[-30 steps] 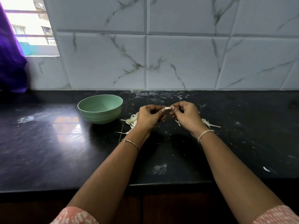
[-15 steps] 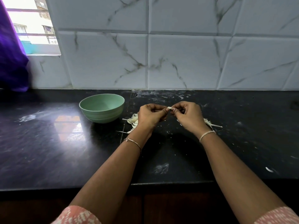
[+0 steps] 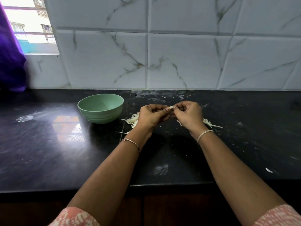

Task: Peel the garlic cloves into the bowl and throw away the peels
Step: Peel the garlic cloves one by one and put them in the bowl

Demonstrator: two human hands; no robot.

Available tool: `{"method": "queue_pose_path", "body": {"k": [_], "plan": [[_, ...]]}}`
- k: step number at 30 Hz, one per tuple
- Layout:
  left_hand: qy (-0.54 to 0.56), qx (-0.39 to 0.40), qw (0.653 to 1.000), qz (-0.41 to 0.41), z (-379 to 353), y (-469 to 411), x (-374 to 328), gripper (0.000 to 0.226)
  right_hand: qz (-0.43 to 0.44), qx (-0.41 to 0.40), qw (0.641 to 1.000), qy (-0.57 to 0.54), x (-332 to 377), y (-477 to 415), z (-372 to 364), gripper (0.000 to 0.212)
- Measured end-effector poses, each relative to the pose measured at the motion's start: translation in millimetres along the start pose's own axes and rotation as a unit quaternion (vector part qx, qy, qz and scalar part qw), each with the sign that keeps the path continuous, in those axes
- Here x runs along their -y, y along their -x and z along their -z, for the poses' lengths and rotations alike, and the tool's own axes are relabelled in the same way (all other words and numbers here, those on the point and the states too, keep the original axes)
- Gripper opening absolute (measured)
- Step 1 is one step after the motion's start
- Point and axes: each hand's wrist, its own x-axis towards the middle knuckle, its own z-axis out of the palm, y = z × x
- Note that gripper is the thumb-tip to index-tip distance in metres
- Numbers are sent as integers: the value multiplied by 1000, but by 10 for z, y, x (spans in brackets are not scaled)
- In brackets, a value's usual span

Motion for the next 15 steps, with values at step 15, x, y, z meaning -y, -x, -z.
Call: {"method": "queue_pose_path", "body": {"k": [15], "plan": [[46, 3, 999, 19, 46, -37, 24, 11, -20, -27, 998, -51, 21, -45, 151, 11]]}}
